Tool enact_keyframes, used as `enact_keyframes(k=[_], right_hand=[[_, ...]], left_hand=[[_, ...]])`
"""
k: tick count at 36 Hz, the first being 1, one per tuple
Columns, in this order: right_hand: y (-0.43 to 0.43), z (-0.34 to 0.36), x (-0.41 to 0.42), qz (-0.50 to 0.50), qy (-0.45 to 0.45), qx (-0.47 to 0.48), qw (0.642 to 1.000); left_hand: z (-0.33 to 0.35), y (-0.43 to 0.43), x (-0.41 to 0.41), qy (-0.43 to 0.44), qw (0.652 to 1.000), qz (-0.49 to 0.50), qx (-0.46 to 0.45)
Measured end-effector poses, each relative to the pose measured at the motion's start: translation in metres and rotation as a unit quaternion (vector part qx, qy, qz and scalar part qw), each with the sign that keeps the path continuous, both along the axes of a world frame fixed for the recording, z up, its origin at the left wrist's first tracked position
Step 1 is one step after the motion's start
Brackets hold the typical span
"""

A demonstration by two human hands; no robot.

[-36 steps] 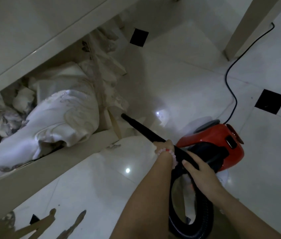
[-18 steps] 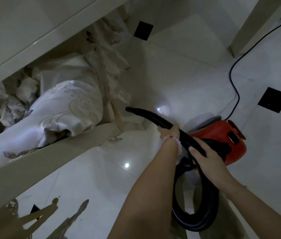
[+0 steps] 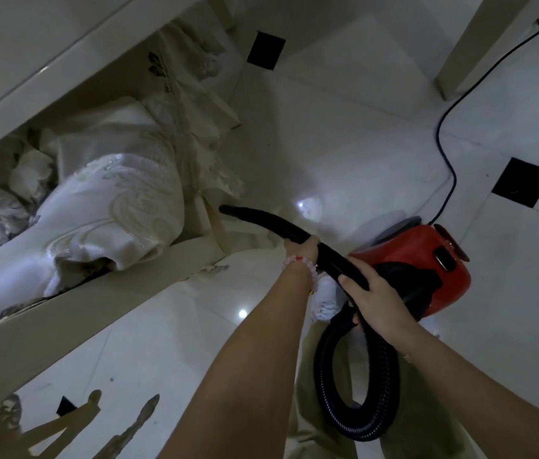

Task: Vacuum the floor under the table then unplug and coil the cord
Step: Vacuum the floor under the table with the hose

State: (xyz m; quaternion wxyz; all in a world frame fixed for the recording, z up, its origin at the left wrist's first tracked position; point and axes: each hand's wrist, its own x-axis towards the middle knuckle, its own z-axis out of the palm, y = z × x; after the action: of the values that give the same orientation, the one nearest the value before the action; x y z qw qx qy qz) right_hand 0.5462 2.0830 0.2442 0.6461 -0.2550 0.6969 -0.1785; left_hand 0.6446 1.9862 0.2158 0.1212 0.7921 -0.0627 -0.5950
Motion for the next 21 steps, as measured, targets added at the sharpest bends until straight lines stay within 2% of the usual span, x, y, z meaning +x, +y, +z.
enact_keyframes(k=[5, 11, 15, 21], right_hand=[[0.011, 0.005, -0.020, -0.132, -0.024, 0.039, 0.990], [0.026, 0.007, -0.043, -0.203, -0.026, 0.046, 0.978], [0.030, 0.007, -0.058, -0.247, -0.058, 0.052, 0.966], [0.028, 0.014, -0.077, -0.357, -0.122, 0.026, 0.926]], left_hand=[[-0.003, 0.001, -0.033, 0.054, 0.993, -0.087, -0.058], [-0.008, 0.003, -0.070, 0.129, 0.977, -0.149, -0.076], [-0.006, 0.002, -0.094, 0.141, 0.955, -0.235, -0.115], [0.013, 0.000, -0.139, 0.168, 0.910, -0.348, -0.154]])
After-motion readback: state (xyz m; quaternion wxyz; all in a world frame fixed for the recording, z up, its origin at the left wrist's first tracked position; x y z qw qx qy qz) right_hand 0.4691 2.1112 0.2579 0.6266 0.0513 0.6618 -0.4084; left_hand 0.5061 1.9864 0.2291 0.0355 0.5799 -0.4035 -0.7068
